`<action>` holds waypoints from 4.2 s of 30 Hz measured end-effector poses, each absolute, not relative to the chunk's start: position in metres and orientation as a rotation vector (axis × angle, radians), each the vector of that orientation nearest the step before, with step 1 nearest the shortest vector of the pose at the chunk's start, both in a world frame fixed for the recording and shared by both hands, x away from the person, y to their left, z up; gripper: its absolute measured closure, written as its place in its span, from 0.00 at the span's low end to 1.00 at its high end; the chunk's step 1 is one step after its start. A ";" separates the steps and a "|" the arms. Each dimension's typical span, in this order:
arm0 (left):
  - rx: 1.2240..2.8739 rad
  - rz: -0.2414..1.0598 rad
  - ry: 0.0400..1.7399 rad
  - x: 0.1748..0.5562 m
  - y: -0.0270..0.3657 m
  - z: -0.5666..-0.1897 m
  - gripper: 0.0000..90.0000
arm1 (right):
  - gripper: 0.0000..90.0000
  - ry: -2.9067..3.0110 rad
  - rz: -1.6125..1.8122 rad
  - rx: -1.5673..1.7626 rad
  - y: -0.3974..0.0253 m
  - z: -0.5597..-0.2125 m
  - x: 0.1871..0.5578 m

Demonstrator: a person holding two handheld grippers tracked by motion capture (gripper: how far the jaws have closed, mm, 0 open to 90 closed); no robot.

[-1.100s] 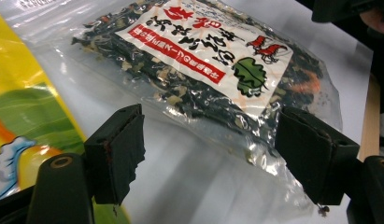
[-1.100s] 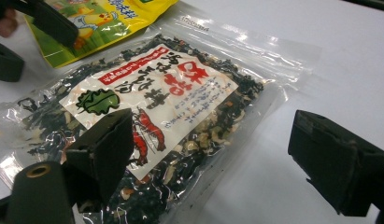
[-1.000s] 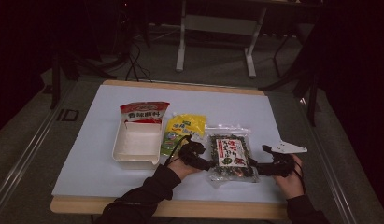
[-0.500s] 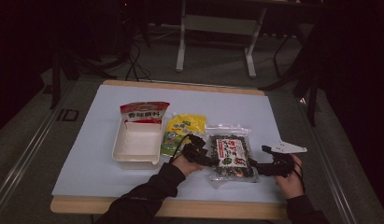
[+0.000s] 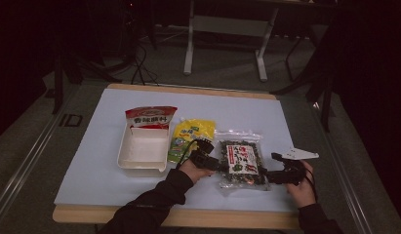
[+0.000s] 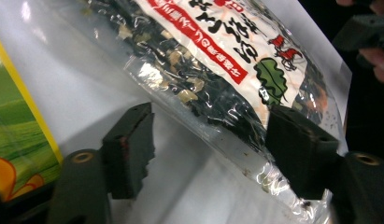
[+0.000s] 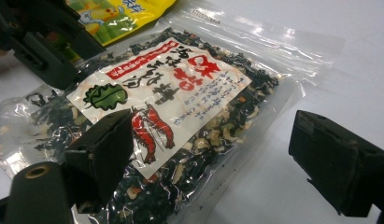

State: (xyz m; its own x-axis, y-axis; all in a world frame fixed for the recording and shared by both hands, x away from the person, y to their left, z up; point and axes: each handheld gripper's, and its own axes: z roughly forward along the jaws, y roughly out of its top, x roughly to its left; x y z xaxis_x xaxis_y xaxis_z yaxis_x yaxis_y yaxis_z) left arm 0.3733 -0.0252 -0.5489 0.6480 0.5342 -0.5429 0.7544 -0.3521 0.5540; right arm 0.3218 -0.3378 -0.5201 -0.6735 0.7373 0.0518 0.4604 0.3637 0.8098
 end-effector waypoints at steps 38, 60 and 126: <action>1.918 -0.251 0.833 0.351 -0.024 -0.534 0.91 | 0.11 2.337 1.280 1.174 -0.347 -0.512 0.326; 1.918 -0.190 0.707 0.344 -0.023 -0.528 0.86 | 0.34 2.424 1.386 1.167 -0.355 -0.509 0.319; 1.806 0.022 0.473 0.303 0.021 -0.439 0.86 | 0.15 2.355 1.554 0.882 -0.344 -0.458 0.299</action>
